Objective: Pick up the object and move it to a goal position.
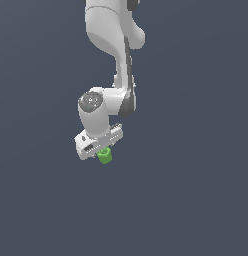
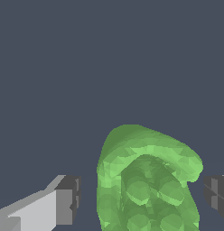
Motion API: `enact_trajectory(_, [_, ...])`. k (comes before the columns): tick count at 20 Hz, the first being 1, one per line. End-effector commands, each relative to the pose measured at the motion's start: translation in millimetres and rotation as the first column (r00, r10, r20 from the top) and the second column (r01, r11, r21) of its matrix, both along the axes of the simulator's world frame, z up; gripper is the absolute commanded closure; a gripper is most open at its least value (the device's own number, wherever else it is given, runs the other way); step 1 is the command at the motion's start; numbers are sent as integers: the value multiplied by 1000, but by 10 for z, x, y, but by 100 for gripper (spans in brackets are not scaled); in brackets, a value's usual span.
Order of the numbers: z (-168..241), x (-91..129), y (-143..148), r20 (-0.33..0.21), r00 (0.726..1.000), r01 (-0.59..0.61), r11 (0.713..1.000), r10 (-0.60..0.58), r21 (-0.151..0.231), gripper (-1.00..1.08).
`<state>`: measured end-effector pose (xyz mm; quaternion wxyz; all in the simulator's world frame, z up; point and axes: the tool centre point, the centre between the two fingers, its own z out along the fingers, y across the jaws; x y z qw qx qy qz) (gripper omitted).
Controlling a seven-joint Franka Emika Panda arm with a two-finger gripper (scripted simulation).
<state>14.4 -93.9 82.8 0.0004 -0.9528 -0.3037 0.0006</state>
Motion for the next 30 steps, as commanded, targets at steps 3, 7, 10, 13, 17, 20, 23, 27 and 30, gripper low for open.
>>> enact_trajectory(3, [-69,14,-3,1,1000,0,1000,0,0,-92])
enact_trajectory(7, [-68,15,-4,1,1000,0,1000,0,0,108])
enact_trajectory(10, [-68,15,-4,1,1000,0,1000,0,0,108])
enact_trajectory(13, [-68,15,-4,1,1000,0,1000,0,0,108])
enact_trajectory(17, [-55,19,-4,1,1000,0,1000,0,0,108])
enact_trajectory(20, [11,32,-5,1,1000,0,1000,0,0,108])
enact_trajectory(23, [132,57,-6,1,1000,0,1000,0,0,108])
enact_trajectory(27, [374,109,-9,1,1000,0,1000,0,0,108])
enact_trajectory(30, [612,160,-11,1,1000,0,1000,0,0,108])
